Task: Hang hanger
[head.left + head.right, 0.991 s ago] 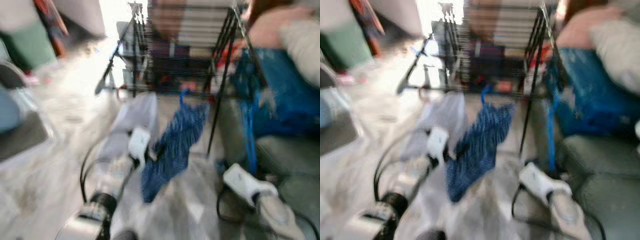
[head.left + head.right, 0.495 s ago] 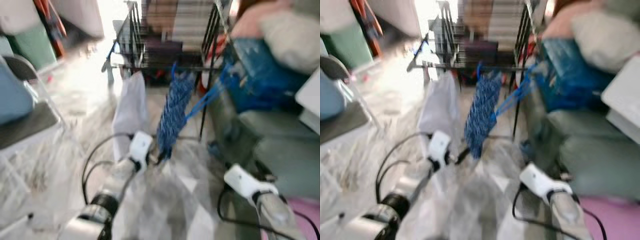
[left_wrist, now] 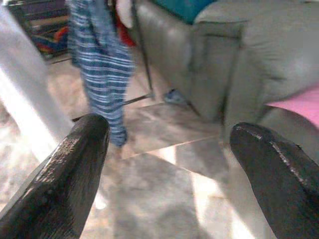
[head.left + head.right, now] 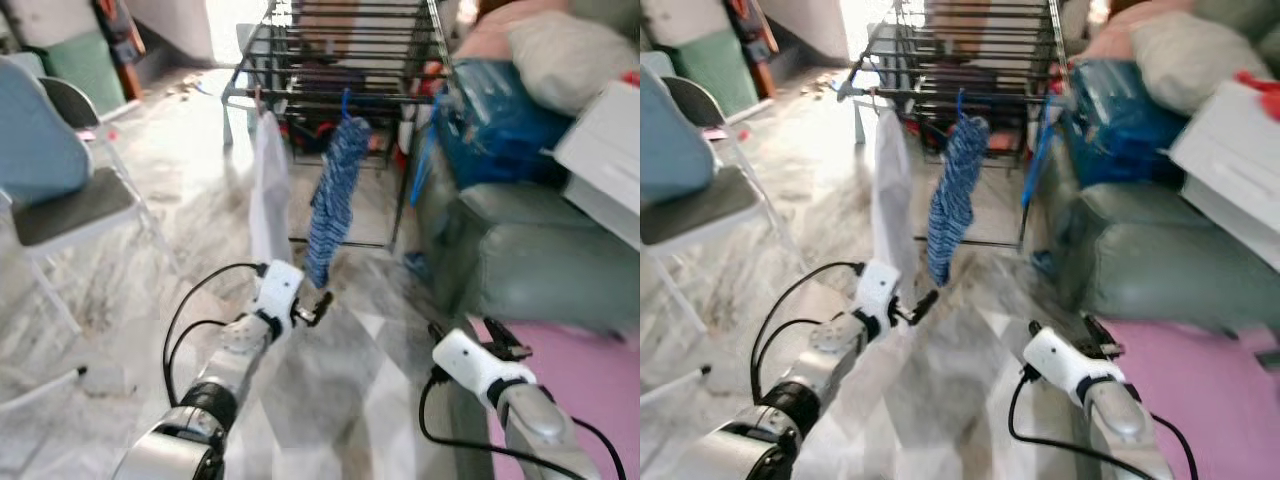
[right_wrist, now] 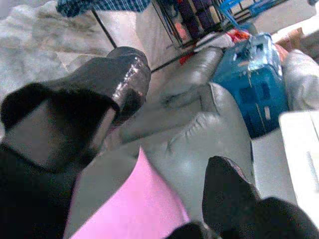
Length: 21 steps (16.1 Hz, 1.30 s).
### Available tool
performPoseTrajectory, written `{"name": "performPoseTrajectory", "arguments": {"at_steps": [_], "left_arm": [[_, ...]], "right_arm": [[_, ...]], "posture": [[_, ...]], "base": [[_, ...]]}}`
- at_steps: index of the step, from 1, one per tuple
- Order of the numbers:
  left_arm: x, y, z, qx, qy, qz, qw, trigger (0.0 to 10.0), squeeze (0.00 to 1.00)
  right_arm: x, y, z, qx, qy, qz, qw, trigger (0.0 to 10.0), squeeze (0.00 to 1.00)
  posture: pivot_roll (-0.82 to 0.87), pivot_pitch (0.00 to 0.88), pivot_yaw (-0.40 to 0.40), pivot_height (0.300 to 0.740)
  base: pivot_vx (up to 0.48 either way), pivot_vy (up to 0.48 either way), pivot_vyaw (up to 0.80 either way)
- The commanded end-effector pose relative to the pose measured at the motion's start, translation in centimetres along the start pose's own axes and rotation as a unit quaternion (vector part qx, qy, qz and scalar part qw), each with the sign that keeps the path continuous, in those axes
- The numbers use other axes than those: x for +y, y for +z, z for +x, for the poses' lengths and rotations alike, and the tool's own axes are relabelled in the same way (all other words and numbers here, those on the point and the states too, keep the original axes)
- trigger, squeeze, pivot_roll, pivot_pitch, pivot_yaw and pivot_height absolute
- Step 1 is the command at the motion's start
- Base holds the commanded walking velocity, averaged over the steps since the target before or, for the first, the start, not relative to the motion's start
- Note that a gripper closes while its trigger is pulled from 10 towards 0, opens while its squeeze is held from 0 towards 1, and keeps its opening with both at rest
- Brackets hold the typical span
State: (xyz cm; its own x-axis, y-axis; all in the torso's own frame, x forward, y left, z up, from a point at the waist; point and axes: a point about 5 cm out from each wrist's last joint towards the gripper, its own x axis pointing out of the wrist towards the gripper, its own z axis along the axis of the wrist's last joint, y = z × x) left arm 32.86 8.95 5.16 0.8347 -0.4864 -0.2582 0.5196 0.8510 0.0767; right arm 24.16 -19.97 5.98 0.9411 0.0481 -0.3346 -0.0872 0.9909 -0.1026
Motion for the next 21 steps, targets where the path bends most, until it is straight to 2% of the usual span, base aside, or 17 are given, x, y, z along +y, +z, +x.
{"name": "performPoseTrajectory", "arguments": {"at_steps": [1, 2, 4, 5, 6, 7, 10, 12, 17, 21], "left_arm": [[1.0, 0.1, -0.3, 0.0, 0.014, 0.01, 1.0, 10.0, 0.0], [1.0, 0.1, -0.3, -0.001, 0.016, 0.01, 1.0, 10.0, 0.0], [1.1, 0.1, -0.3, -0.001, 0.018, 0.011, 1.0, 10.0, 0.0], [1.2, 0.1, -0.3, -0.002, 0.022, 0.011, 1.0, 10.0, 0.0], [1.3, 0.1, -0.4, -0.004, 0.028, 0.011, 1.0, 10.0, 0.0], [1.3, 0.1, -0.4, -0.005, 0.034, 0.013, 0.999, 10.0, 0.0], [1.6, 0.1, -0.5, -0.007, 0.066, 0.018, 0.998, 10.0, 0.0], [1.8, -0.1, -0.6, -0.004, 0.087, 0.023, 0.996, 10.0, 0.0], [2.7, -0.1, -0.6, 0.009, 0.133, 0.019, 0.991, 10.0, 0.0], [2.6, -0.3, -0.6, 0.015, 0.142, 0.012, 0.99, 10.0, 0.0]], "right_arm": [[0.4, 0.4, 0.2, -0.005, 0.007, 0.0, 1.0, 10.0, 0.0], [0.6, 0.6, 0.3, -0.018, 0.001, -0.026, 0.999, 10.0, 0.0], [0.9, 0.7, 0.4, -0.031, 0.003, -0.022, 0.999, 10.0, 0.0], [1.0, 0.9, 0.4, -0.044, -0.008, -0.047, 0.998, 10.0, 0.0], [1.3, 0.6, 0.4, -0.023, 0.002, -0.026, 0.999, 10.0, 0.0], [1.3, 0.8, 0.4, -0.026, 0.006, -0.007, 1.0, 10.0, 0.0], [1.6, 1.4, 0.4, -0.048, 0.015, -0.011, 0.999, 10.0, 0.0], [2.3, 1.7, 0.4, -0.058, 0.037, -0.025, 0.997, 10.0, 0.0], [2.8, 1.8, 0.4, -0.059, 0.056, -0.031, 0.996, 10.0, 0.0], [3.3, 2.1, 0.3, -0.068, 0.072, -0.032, 0.995, 10.0, 0.0]], "posture": [[0.03, 0.0, -0.018, 0.74], [0.02, 0.0, -0.018, 0.74], [0.02, 0.0, -0.018, 0.74], [0.02, 0.0, -0.018, 0.74], [0.02, 0.0, -0.02, 0.74], [0.02, 0.0, -0.021, 0.74], [0.03, 0.0, -0.024, 0.74], [0.03, 0.0, -0.026, 0.74], [0.03, 0.0, -0.028, 0.74], [0.03, 0.0, -0.026, 0.74]], "base": [[-0.345, 0.0, 0.0], [-0.345, 0.0, 0.0], [-0.339, 0.0, 0.0], [-0.315, 0.0, 0.0], [-0.247, 0.0, 0.0], [0.0, 0.0, 0.0], [0.0, 0.0, 0.0], [0.0, 0.0, 0.8], [0.0, 0.0, 0.8], [0.0, 0.0, 0.8]]}}
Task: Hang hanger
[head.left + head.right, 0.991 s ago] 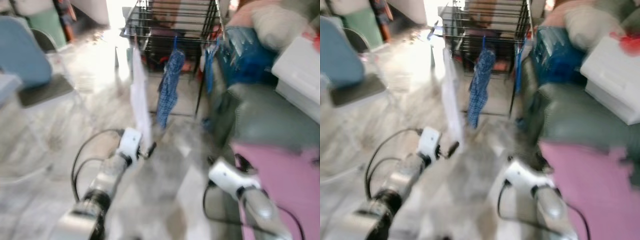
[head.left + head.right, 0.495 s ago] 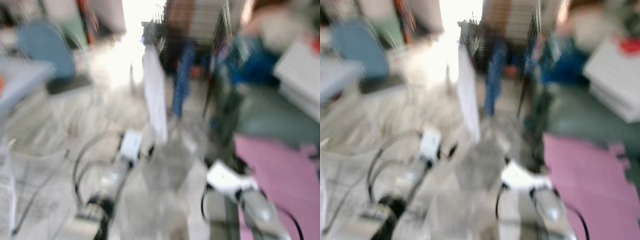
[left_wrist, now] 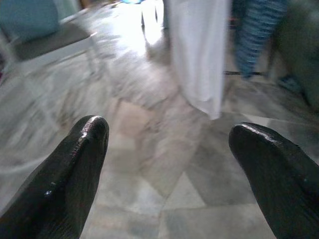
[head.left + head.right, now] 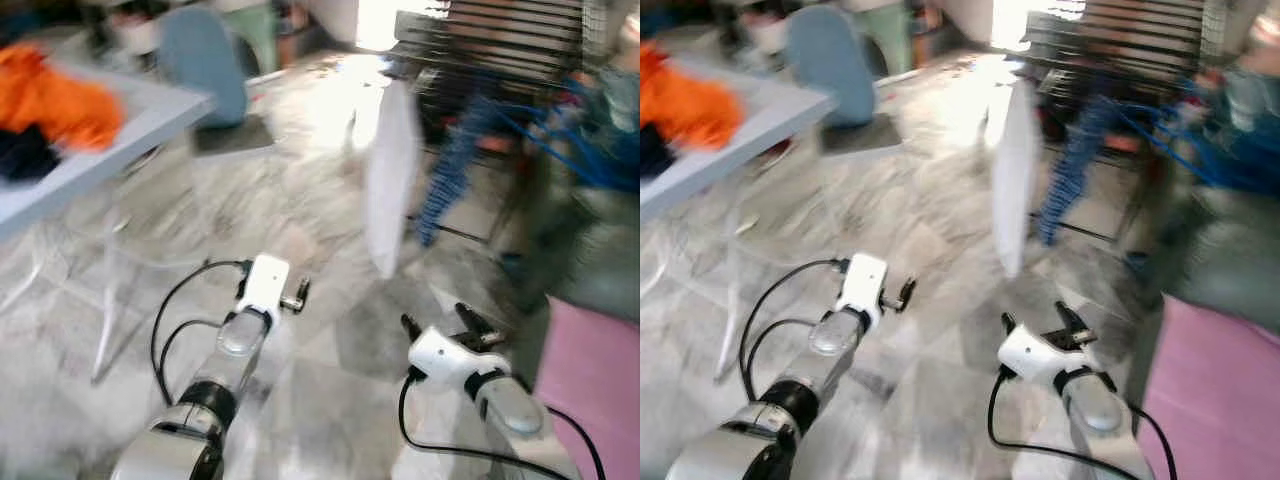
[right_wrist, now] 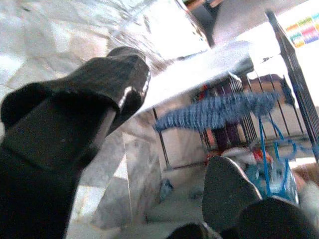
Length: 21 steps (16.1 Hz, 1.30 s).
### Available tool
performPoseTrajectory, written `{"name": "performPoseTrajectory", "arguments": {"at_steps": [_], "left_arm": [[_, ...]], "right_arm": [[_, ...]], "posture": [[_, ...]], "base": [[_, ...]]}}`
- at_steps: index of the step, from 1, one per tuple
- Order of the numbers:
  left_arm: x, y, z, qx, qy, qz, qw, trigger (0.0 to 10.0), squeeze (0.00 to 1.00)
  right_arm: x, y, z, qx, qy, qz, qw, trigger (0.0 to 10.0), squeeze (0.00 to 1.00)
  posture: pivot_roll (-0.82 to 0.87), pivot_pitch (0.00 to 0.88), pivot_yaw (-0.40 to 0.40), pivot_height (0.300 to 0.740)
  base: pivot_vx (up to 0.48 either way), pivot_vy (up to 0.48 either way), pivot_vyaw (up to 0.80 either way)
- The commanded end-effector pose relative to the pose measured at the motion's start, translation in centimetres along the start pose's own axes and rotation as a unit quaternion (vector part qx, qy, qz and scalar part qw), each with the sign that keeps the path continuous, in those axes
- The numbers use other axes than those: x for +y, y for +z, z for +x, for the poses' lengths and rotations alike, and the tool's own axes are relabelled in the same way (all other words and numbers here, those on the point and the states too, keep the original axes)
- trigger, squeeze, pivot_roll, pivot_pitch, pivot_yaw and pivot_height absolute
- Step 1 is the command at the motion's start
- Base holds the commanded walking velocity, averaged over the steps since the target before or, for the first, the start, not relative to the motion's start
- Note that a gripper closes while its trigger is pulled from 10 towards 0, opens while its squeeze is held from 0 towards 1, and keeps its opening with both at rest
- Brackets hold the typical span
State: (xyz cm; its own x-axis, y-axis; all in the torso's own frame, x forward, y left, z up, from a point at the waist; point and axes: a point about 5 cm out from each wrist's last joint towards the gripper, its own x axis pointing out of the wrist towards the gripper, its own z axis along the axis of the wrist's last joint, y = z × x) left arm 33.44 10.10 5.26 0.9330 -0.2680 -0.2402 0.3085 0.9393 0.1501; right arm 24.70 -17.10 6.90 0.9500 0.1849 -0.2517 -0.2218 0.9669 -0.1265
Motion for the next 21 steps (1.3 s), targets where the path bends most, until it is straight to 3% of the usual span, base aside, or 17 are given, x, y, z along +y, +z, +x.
{"name": "performPoseTrajectory", "arguments": {"at_steps": [1, 5, 7, 8, 11, 13, 14, 16, 17, 21], "left_arm": [[1.2, -0.4, -0.2, 0.013, 0.023, 0.005, 1.0, 10.0, 0.0], [0.9, -0.3, -0.1, 0.011, 0.022, 0.002, 1.0, 10.0, 0.0], [0.8, 0.1, -0.3, -0.012, -0.012, -0.042, 0.999, 10.0, 0.0], [0.9, 0.3, -0.6, -0.038, -0.026, -0.043, 0.998, 10.0, 0.0], [0.7, -0.2, -1.7, -0.064, -0.078, 0.024, 0.995, 10.0, 0.0], [2.9, 1.4, -0.6, -0.053, -0.066, 0.027, 0.996, 10.0, 0.0], [3.2, 2.4, -0.2, -0.059, -0.073, 0.035, 0.995, 10.0, 0.0], [3.4, 3.5, 0.1, -0.069, -0.08, 0.06, 0.993, 10.0, 0.0], [3.3, 3.6, -0.2, -0.09, -0.077, 0.08, 0.99, 10.0, 0.0], [3.3, 0.9, -2.0, -0.094, -0.005, 0.042, 0.995, 10.0, 0.0]], "right_arm": [[0.6, 0.8, 0.1, -0.017, 0.013, -0.001, 1.0, 10.0, 0.0], [1.0, 1.3, 0.1, -0.035, 0.024, 0.001, 0.999, 10.0, 0.0], [-0.2, 2.8, -0.3, -0.086, -0.026, 0.038, 0.995, 10.0, 0.0], [-0.8, 2.9, -0.8, -0.096, -0.051, 0.051, 0.993, 10.0, 0.0], [-1.8, 2.2, -1.5, -0.087, -0.081, 0.062, 0.991, 10.0, 0.0], [-2.4, 3.1, -0.9, -0.092, -0.06, 0.03, 0.993, 10.0, 0.0], [-2.7, 3.6, -0.6, -0.098, -0.057, 0.021, 0.993, 10.0, 0.0], [-3.8, 4.2, -0.3, -0.097, -0.083, 0.058, 0.99, 10.0, 0.0], [-4.4, 4.2, -0.4, -0.092, -0.104, 0.111, 0.984, 10.0, 0.0], [-5.3, 3.3, -1.4, -0.082, -0.137, 0.145, 0.976, 10.0, 0.0]], "posture": [[0.02, 0.0, -0.025, 0.74], [0.02, 0.0, -0.024, 0.74], [0.02, 0.0, -0.025, 0.74], [0.03, 0.0, -0.027, 0.74], [0.04, 0.0, -0.029, 0.74], [0.04, 0.0, -0.031, 0.74], [0.05, 0.0, -0.036, 0.74], [0.06, 0.0, -0.042, 0.74], [0.07, 0.0, -0.04, 0.74], [0.07, 0.0, -0.047, 0.74]], "base": [[0.0, 0.0, 0.8], [0.0, 0.0, 0.8], [0.0, 0.0, 0.8], [0.0, 0.0, 0.8], [0.0, 0.0, 0.8], [0.0, 0.0, 0.8], [0.0, 0.0, 0.8], [0.0, 0.0, 0.8], [0.0, 0.0, 0.64], [0.0, 0.0, 0.0]]}}
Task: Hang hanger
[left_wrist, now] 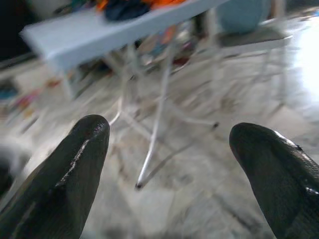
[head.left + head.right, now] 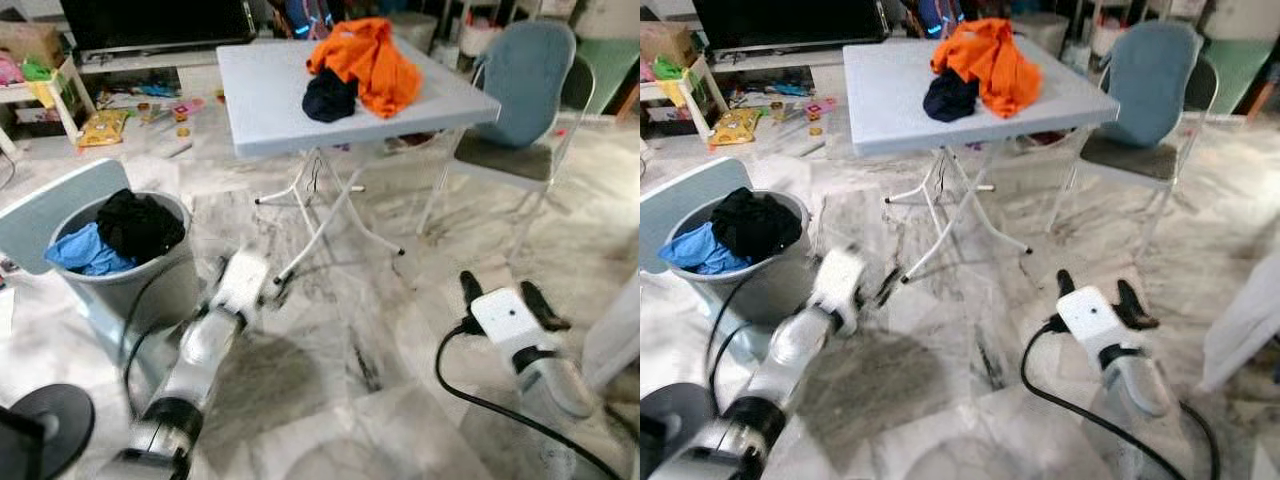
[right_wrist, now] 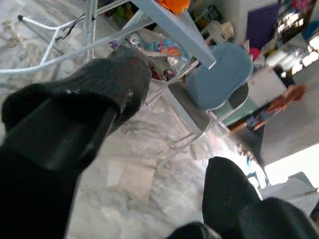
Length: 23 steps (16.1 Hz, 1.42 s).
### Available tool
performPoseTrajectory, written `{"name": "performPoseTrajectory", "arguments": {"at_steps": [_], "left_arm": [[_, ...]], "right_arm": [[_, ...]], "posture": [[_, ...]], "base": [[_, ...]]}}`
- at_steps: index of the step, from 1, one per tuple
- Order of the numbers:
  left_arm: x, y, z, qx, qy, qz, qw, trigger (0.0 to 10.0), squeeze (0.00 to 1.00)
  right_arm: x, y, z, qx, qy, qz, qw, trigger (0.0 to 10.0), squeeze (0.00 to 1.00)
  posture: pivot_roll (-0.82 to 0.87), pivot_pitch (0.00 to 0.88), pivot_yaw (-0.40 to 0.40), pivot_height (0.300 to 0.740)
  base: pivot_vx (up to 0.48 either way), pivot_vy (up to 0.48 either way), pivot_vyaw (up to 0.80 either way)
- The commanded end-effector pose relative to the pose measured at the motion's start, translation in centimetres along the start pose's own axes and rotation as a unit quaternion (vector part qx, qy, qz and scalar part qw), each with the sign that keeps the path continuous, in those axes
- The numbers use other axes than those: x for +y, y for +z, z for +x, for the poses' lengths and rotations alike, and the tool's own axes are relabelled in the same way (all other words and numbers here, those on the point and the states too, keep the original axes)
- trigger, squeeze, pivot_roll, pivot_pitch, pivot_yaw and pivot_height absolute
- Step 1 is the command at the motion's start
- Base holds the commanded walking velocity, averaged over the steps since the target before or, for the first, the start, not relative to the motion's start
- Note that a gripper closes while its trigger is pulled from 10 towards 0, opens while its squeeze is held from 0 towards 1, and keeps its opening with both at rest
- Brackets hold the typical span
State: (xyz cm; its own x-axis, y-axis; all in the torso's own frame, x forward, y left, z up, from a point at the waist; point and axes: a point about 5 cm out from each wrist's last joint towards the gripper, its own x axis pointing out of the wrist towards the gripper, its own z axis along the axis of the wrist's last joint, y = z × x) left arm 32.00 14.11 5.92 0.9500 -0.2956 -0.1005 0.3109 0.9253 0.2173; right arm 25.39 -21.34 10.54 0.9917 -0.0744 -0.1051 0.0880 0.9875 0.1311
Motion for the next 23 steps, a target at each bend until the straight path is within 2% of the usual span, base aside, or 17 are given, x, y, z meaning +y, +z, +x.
{"name": "performPoseTrajectory", "arguments": {"at_steps": [1, 2, 3, 5, 8, 10, 13, 15, 17, 20, 21, 22, 23], "left_arm": [[0.4, 0.7, 0.0, -0.019, 0.031, -0.004, 0.999, 10.0, 0.0], [1.0, 0.4, -0.4, -0.014, 0.065, -0.019, 0.998, 10.0, 0.0], [1.3, 0.4, -0.6, -0.016, 0.077, -0.02, 0.997, 10.0, 0.0], [1.1, 0.5, -0.6, -0.019, 0.065, -0.026, 0.997, 10.0, 0.0], [0.2, 1.0, 0.1, -0.022, 0.046, -0.035, 0.998, 10.0, 0.0], [0.0, 1.0, 0.3, -0.015, 0.051, -0.057, 0.997, 10.0, 0.0], [-0.4, 0.9, 0.2, -0.013, 0.046, -0.062, 0.997, 10.0, 0.0], [-0.5, 0.9, 0.1, -0.013, 0.043, -0.063, 0.997, 10.0, 0.0], [-0.6, 0.6, 0.1, -0.003, 0.047, -0.069, 0.996, 10.0, 0.0], [-0.8, 0.6, 0.3, 0.002, 0.038, -0.075, 0.996, 10.0, 0.0], [-0.9, 0.6, 0.3, 0.003, 0.036, -0.075, 0.997, 10.0, 0.0], [-0.9, 0.6, 0.3, 0.003, 0.033, -0.078, 0.996, 10.0, 0.0], [-1.0, 0.7, 0.4, 0.003, 0.031, -0.08, 0.996, 10.0, 0.0]], "right_arm": [[-0.9, 0.1, -0.6, -0.008, -0.032, 0.008, 0.999, 10.0, 0.0], [-1.2, -0.5, -1.1, -0.009, -0.052, 0.023, 0.998, 10.0, 0.0], [-1.2, -0.9, -1.5, -0.008, -0.06, 0.02, 0.998, 10.0, 0.0], [-1.3, -2.0, -2.2, 0.004, -0.073, 0.021, 0.997, 10.0, 0.0], [-0.1, -2.7, -2.5, 0.016, -0.035, -0.002, 0.999, 10.0, 0.0], [0.4, -2.7, -2.4, 0.015, -0.03, 0.008, 0.999, 10.0, 0.0], [1.5, -2.9, -2.3, 0.019, -0.016, 0.016, 1.0, 10.0, 0.0], [1.7, -3.1, -2.3, 0.023, -0.016, 0.044, 0.999, 10.0, 0.0], [2.0, -3.5, -2.3, 0.04, -0.028, 0.163, 0.985, 10.0, 0.0], [2.3, -3.5, -2.5, 0.04, -0.023, 0.242, 0.969, 10.0, 0.0], [2.4, -3.7, -2.5, 0.047, -0.022, 0.243, 0.969, 10.0, 0.0], [2.2, -3.5, -2.4, 0.03, -0.02, 0.216, 0.976, 10.0, 0.0], [2.5, -3.5, -2.4, 0.022, -0.004, 0.223, 0.974, 10.0, 0.0]], "posture": [[0.08, 0.0, -0.055, 0.74], [0.09, 0.0, -0.06, 0.74], [0.09, 0.0, -0.061, 0.74], [0.08, 0.0, -0.057, 0.74], [0.06, 0.0, -0.044, 0.74], [0.05, 0.0, -0.045, 0.74], [0.05, 0.0, -0.045, 0.74], [0.05, 0.0, -0.045, 0.74], [0.05, 0.0, -0.047, 0.74], [0.04, 0.0, -0.038, 0.74], [0.04, 0.0, -0.036, 0.74], [0.04, 0.0, -0.035, 0.74], [0.05, 0.0, -0.034, 0.74]], "base": [[0.0, 0.0, 0.0], [0.0, 0.0, 0.0], [0.0, 0.0, 0.0], [0.0, 0.0, 0.0], [0.0, 0.0, 0.53], [0.0, 0.0, 0.8], [0.0, 0.0, 0.42], [0.0, 0.0, 0.0], [0.0, 0.0, 0.0], [0.0, 0.0, 0.0], [0.0, 0.0, 0.0], [0.0, 0.0, 0.0], [0.0, 0.0, 0.0]]}}
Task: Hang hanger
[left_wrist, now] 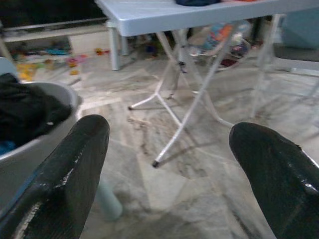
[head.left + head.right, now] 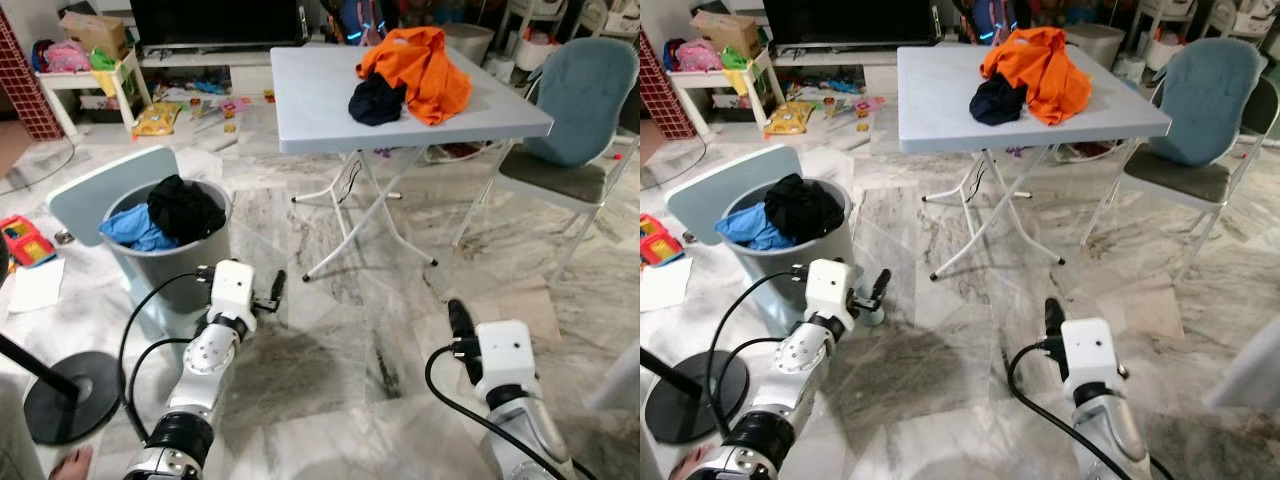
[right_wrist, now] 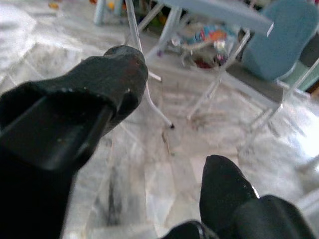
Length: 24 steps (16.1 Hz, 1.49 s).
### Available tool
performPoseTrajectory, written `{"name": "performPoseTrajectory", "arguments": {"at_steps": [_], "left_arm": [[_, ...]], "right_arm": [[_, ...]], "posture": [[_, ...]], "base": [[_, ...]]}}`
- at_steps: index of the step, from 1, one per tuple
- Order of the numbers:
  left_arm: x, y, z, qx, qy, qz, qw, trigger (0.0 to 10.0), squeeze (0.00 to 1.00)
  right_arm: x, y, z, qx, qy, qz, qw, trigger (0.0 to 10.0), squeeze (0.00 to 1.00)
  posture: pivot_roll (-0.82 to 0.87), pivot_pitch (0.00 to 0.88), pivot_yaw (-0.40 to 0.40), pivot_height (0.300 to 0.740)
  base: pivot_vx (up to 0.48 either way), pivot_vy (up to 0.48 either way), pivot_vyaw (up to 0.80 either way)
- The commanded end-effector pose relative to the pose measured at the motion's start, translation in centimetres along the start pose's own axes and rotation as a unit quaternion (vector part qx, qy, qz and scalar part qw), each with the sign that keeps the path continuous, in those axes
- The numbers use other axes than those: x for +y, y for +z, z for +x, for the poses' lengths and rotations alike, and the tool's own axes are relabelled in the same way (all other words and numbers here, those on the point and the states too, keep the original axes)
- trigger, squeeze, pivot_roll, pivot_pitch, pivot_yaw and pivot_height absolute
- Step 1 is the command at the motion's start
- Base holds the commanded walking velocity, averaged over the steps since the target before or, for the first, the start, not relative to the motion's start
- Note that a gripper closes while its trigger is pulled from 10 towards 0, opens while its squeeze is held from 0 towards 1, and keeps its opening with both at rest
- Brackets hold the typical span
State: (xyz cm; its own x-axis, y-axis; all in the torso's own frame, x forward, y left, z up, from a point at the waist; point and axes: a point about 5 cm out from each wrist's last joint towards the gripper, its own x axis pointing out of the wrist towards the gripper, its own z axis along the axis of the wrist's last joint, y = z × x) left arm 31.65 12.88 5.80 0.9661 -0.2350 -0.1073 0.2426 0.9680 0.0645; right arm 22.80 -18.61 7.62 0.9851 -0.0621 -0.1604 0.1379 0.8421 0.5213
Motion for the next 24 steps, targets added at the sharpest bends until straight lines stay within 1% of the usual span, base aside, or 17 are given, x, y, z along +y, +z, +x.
{"name": "performPoseTrajectory", "arguments": {"at_steps": [1, 2, 3, 6, 7, 8, 9, 10, 12, 14, 16, 17, 18, 19, 21, 23, 24], "left_arm": [[0.1, 0.6, 0.4, -0.003, -0.002, -0.001, 1.0, 10.0, 0.0], [0.0, 0.6, 0.4, -0.002, -0.004, -0.002, 1.0, 10.0, 0.0], [-0.1, 0.6, 0.5, -0.001, -0.005, -0.003, 1.0, 10.0, 0.0], [-0.1, 0.6, 0.5, 0.0, -0.007, -0.008, 1.0, 10.0, 0.0], [-0.2, 0.5, 0.5, 0.002, -0.008, -0.009, 1.0, 10.0, 0.0], [-0.2, 0.5, 0.5, 0.002, -0.009, -0.01, 1.0, 10.0, 0.0], [-0.1, 0.5, 0.5, 0.003, -0.009, -0.011, 1.0, 10.0, 0.0], [-0.2, 0.5, 0.5, 0.003, -0.012, -0.013, 1.0, 10.0, 0.0], [-0.2, 0.6, 0.5, 0.002, -0.016, -0.014, 1.0, 10.0, 0.0], [-0.2, 0.4, 0.3, 0.005, -0.019, -0.015, 1.0, 10.0, 0.0], [-0.4, 0.1, 0.1, 0.011, -0.021, -0.019, 1.0, 10.0, 0.0], [-0.4, 0.0, 0.1, 0.011, -0.021, -0.02, 1.0, 10.0, 0.0], [-0.5, 0.0, 0.1, 0.011, -0.022, -0.019, 1.0, 10.0, 0.0], [-0.5, 0.1, 0.2, 0.011, -0.024, -0.02, 0.999, 10.0, 0.0], [-0.5, 0.2, 0.3, 0.011, -0.024, -0.018, 0.999, 10.0, 0.0], [-0.4, 0.3, 0.4, 0.011, -0.024, -0.018, 0.999, 10.0, 0.0], [-0.3, 0.3, 0.4, 0.011, -0.025, -0.018, 0.999, 10.0, 0.0]], "right_arm": [[0.7, -0.2, 0.0, -0.001, 0.017, -0.027, 0.999, 10.0, 0.0], [0.6, 0.0, 0.2, -0.012, 0.001, -0.084, 0.996, 10.0, 0.0], [0.9, -0.2, 0.1, 0.005, 0.012, -0.015, 1.0, 10.0, 0.0], [0.6, 0.4, 0.0, -0.017, 0.005, -0.003, 1.0, 10.0, 0.0], [0.9, 0.8, -0.1, -0.032, 0.024, -0.013, 0.999, 10.0, 0.0], [0.9, 0.9, -0.1, -0.037, 0.017, -0.041, 0.998, 10.0, 0.0], [1.0, 1.5, -0.4, -0.071, 0.02, -0.105, 0.992, 10.0, 0.0], [0.7, 1.3, -0.4, -0.063, 0.009, -0.105, 0.992, 10.0, 0.0], [0.3, 1.0, -0.5, -0.05, -0.003, -0.086, 0.995, 10.0, 0.0], [-0.2, 0.0, -0.7, -0.013, -0.027, -0.09, 0.996, 10.0, 0.0], [-0.2, 0.2, -0.7, -0.017, -0.035, 0.001, 0.999, 10.0, 0.0], [-0.3, 0.2, -0.5, -0.006, -0.042, 0.001, 0.999, 10.0, 0.0], [-0.3, 0.3, -0.4, -0.016, -0.039, 0.001, 0.999, 10.0, 0.0], [-0.1, 0.7, -0.2, -0.034, -0.023, 0.043, 0.998, 10.0, 0.0], [-0.5, 1.1, -0.3, -0.045, -0.034, 0.096, 0.994, 10.0, 0.0], [-0.4, 0.5, -0.7, -0.026, -0.024, 0.077, 0.996, 10.0, 0.0], [0.0, 0.1, -0.8, -0.007, -0.017, 0.045, 0.999, 10.0, 0.0]], "posture": [[0.04, 0.0, -0.032, 0.74], [0.04, 0.0, -0.032, 0.74], [0.05, 0.0, -0.035, 0.74], [0.04, 0.0, -0.035, 0.74], [0.04, 0.0, -0.035, 0.74], [0.04, 0.0, -0.034, 0.74], [0.04, 0.0, -0.035, 0.74], [0.04, 0.0, -0.035, 0.74], [0.05, 0.0, -0.037, 0.74], [0.05, 0.0, -0.04, 0.74], [0.05, 0.0, -0.047, 0.74], [0.05, 0.0, -0.047, 0.74], [0.05, 0.0, -0.046, 0.74], [0.05, 0.0, -0.046, 0.74], [0.05, 0.0, -0.044, 0.74], [0.04, 0.0, -0.035, 0.74], [0.04, 0.0, -0.032, 0.74]], "base": [[0.0, 0.0, 0.0], [0.0, 0.0, 0.0], [0.0, 0.0, 0.0], [0.0, 0.0, 0.0], [0.0, 0.0, 0.0], [0.0, 0.0, 0.0], [0.0, 0.0, 0.0], [0.0, 0.0, 0.0], [0.0, 0.0, 0.0], [0.0, 0.0, 0.0], [0.0, 0.0, 0.0], [0.0, 0.0, 0.0], [0.0, 0.0, 0.0], [0.0, 0.0, 0.0], [0.0, 0.0, 0.0], [0.0, 0.0, 0.0], [0.0, 0.0, 0.0]]}}
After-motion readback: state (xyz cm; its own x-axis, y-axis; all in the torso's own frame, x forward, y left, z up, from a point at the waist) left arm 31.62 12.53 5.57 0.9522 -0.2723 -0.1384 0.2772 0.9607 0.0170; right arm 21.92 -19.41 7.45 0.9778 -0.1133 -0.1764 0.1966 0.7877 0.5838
